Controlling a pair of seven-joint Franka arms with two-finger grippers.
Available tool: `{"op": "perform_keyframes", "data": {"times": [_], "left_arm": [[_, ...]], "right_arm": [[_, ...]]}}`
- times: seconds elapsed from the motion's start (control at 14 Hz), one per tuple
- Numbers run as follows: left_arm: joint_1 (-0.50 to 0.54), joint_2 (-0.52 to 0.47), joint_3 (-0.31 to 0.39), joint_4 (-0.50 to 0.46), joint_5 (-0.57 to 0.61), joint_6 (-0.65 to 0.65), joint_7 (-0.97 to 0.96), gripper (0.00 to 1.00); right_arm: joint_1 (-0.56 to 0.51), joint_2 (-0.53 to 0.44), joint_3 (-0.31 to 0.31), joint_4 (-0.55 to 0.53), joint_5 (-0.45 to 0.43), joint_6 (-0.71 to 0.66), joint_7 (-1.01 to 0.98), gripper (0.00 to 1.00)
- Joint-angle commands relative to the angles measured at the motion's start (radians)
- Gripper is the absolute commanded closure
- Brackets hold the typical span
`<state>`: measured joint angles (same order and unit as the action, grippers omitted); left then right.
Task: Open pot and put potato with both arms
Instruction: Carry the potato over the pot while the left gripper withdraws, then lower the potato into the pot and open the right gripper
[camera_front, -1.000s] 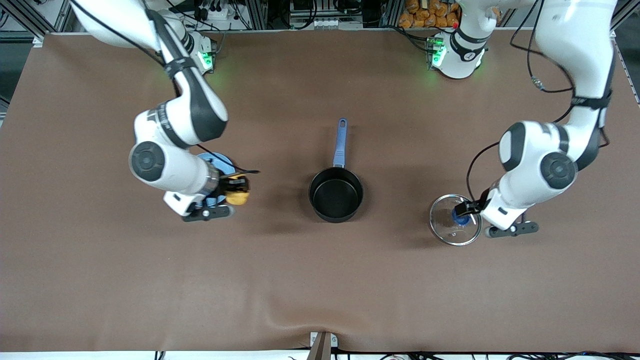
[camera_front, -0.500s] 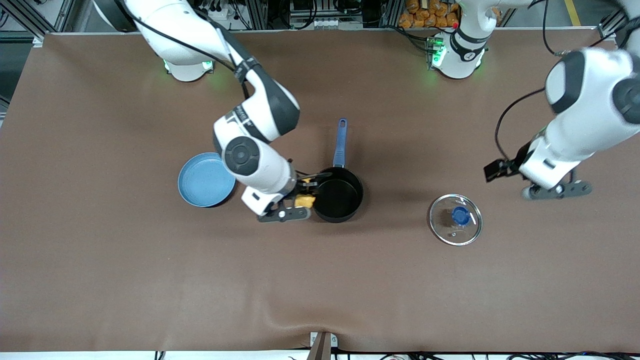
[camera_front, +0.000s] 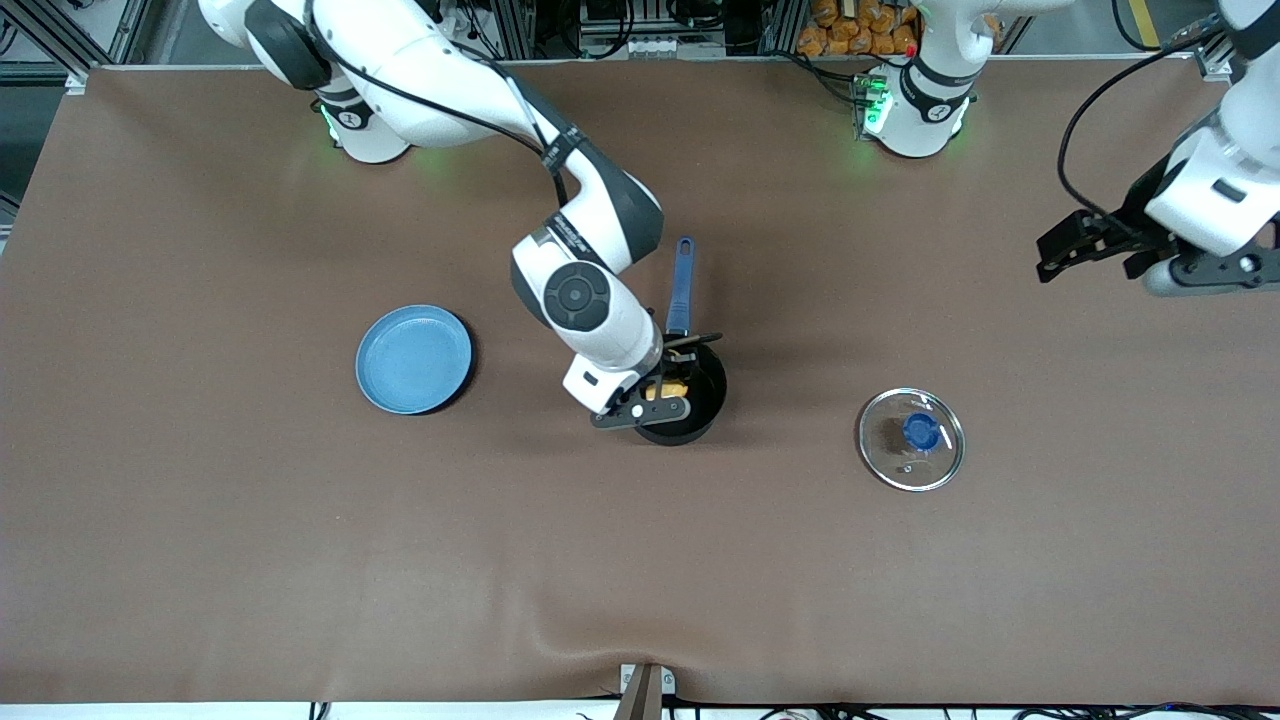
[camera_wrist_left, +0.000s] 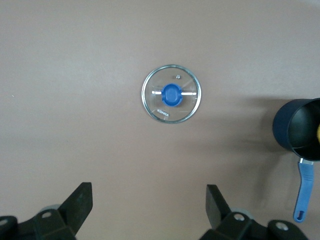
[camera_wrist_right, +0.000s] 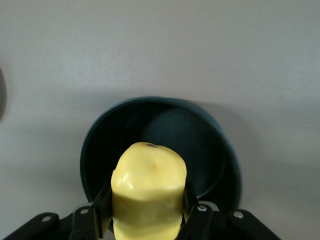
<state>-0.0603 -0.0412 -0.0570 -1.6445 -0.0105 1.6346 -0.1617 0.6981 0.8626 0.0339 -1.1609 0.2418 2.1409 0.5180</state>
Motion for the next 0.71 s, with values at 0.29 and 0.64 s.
{"op": "perform_keyframes", "data": {"times": [0.29, 0.64], "left_arm": [[0.03, 0.026, -0.004, 0.095, -0.032, -0.061, 0.024, 0.0], [0.025, 0.032, -0.01, 0.108, -0.037, -0.062, 0.028, 0.0]], "right_arm": [[0.035, 0.093, -0.016, 0.06, 0.013, 0.017, 0.023, 1.0], [0.047, 0.113, -0.016, 0.061, 0.011, 0.031, 0.027, 1.0]]}}
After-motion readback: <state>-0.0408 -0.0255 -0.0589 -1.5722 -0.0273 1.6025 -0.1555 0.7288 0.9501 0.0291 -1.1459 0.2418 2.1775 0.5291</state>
